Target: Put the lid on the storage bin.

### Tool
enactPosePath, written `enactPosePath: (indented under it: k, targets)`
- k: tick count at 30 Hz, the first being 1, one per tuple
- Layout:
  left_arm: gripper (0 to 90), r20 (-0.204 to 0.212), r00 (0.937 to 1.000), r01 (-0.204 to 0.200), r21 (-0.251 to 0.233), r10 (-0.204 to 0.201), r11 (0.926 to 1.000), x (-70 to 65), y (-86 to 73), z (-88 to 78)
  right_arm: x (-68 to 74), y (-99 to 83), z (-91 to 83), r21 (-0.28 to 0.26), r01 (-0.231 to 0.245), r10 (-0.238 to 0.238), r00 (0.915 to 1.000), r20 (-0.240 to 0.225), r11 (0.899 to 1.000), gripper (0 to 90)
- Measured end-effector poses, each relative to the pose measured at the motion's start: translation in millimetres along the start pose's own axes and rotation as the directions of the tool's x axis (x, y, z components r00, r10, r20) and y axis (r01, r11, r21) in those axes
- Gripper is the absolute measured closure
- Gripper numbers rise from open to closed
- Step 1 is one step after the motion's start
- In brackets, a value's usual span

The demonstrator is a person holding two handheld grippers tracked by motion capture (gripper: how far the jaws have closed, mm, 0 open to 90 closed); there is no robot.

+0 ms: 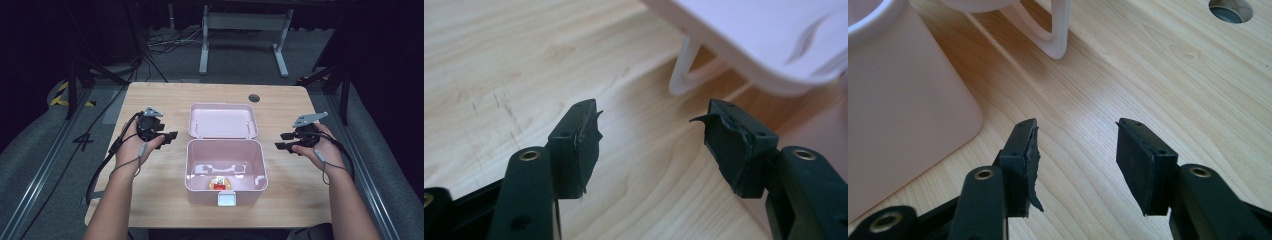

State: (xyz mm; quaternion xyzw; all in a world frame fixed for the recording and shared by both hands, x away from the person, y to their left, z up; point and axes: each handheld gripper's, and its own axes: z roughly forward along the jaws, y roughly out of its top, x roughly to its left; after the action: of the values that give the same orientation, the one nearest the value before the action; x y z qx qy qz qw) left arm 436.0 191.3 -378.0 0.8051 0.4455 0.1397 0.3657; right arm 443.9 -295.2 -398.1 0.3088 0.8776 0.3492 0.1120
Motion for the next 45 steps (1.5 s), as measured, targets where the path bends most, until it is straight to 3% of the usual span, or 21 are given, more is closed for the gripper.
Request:
enactPosePath:
  k: [3, 6, 13, 17, 21, 26, 32, 35, 37, 38, 45]
  targets:
    - [40.3, -0.005, 0.9999, -0.013, -0.011, 0.013, 0.9999, -1.9, 8.4, 0.3, 1.4, 0.2, 0.8, -0.001, 0.002, -0.002, 1.0, -0.005, 1.0, 51.9]
    - [40.2, -0.002, 0.9994, -0.034, 0.017, 0.034, 0.9993, -4.5, 18.4, 1.9, 2.9, 0.0, 1.5, 0.0, 0.002, -0.002, 1.0, -0.007, 1.0, 51.5]
    - [41.0, -0.004, 0.9999, -0.011, 0.032, 0.011, 0.9994, -7.3, 41.4, 10.8, 4.2, -2.3, -0.5, -0.013, 0.0, 0.0, 1.0, -0.01, 1.0, 50.8]
    - [41.0, 0.005, 0.9999, -0.009, 0.013, 0.009, 0.9999, -7.4, 50.2, 13.2, 4.1, -3.7, -2.0, -0.018, -0.006, 0.006, 0.9999, -0.013, 1.0, 50.8]
    - [40.2, 0.016, 0.9999, 0.003, -0.022, -0.003, 0.9998, 1.3, 62.7, 23.4, 4.4, -4.4, -1.2, -0.017, -0.008, 0.007, 0.9998, -0.02, 1.0, 49.9]
    - [40.3, 0.038, 0.9989, 0.027, -0.009, -0.026, 0.9996, 5.8, 72.3, 38.5, 4.6, -4.3, -0.9, -0.019, -0.006, 0.005, 0.9997, -0.022, 1.0, 49.6]
    - [43.1, 0.044, 0.9983, 0.038, 0.013, -0.038, 0.9992, 13.2, 79.0, 57.9, 5.9, -5.6, -0.8, -0.018, 0.002, -0.002, 0.9996, -0.027, 1.0, 49.2]
    - [43.3, 0.005, 0.9992, 0.039, 0.003, -0.039, 0.9992, 17.5, 81.1, 67.0, 6.2, -7.6, -1.7, -0.019, 0.0, -0.001, 0.9996, -0.029, 1.0, 48.9]
    - [43.0, 0.004, 0.9992, 0.039, 0.002, -0.039, 0.9992, 18.3, 81.5, 69.8, 6.4, -8.4, -2.2, -0.018, -0.004, 0.003, 0.9996, -0.028, 1.0, 48.9]
    - [41.7, 0.017, 0.9981, 0.06, 0.012, -0.06, 0.9981, 19.7, 82.1, 75.6, 6.6, -9.4, -3.3, -0.018, -0.003, 0.003, 0.9997, -0.024, 1.0, 48.9]
    - [40.0, 0.04, 0.996, 0.079, 0.013, -0.079, 0.9968, 18.2, 84.2, 86.8, 8.0, -10.8, -5.1, -0.022, -0.002, 0.001, 0.9997, -0.025, 1.0, 48.8]
